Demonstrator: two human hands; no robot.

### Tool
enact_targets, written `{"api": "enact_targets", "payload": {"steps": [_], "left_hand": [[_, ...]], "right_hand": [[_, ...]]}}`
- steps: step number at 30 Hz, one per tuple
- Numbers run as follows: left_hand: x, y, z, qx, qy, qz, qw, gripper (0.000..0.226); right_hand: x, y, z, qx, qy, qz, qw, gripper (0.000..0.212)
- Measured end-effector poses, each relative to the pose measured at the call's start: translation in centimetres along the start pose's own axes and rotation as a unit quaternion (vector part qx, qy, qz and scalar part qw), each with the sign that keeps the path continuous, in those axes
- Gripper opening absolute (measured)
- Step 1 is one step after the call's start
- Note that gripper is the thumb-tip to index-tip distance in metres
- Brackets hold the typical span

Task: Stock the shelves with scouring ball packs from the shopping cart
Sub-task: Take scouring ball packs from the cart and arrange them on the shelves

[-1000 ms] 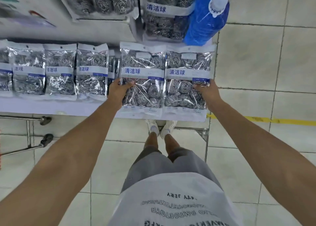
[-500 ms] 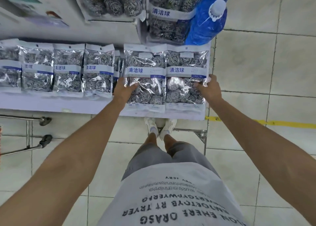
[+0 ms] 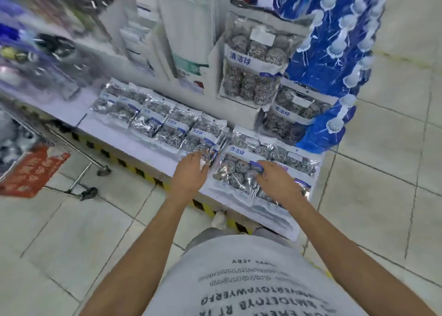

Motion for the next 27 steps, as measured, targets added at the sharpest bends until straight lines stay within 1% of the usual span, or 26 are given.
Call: {"api": "enact_targets", "payload": {"steps": [4,7,10,13,16,19,24,27], "left_hand": [[5.5,-2.3,-3.3,-0.012,-0.07,0.076,0.995,0.052],[9.4,-3.9,-5.9,-0.004,-0.129,0.124,0.984,0.045],[13.8,-5.1,-8.8,0.023,-0.176,0.191,0.965,0.036],[17.6,-5.8,-12.4,0.03,-0.233,0.243,0.941,0.036],[20.7,-6.5,-15.9,0.019,-0.282,0.249,0.926,0.043],[23.0,-7.6,-19.6,0.019,-0.313,0.255,0.915,0.046],[25.8,-10.3,-26.0,0.026,-0.361,0.28,0.889,0.047],[26.5,-11.6,-29.2,0.044,-0.382,0.288,0.877,0.047]], "right_hand": [[-1.2,0.8,-6.5,0.063,-0.133,-0.03,0.989,0.049],[-1.8,1.9,-11.2,0.093,-0.215,-0.041,0.971,0.049],[-1.9,3.6,-16.2,0.124,-0.282,-0.042,0.951,0.054],[-1.5,5.8,-21.4,0.136,-0.335,-0.058,0.931,0.057],[-1.2,8.3,-26.7,0.147,-0.386,-0.057,0.909,0.053],[-1.0,11.2,-31.5,0.148,-0.425,-0.063,0.891,0.049],[-1.5,15.9,-37.9,0.13,-0.451,-0.075,0.88,0.057],[-2.4,18.6,-41.2,0.13,-0.458,-0.093,0.874,0.055]]}}
Point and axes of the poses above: each hand's wrist, its own x-axis away from the middle knuckle, its own y-axis out of the palm, z = x × y, the point moved 1 cm from there along -x, towards the middle knuckle, and after that the axes turned 2 degrees about z, right-handed, at the moved point
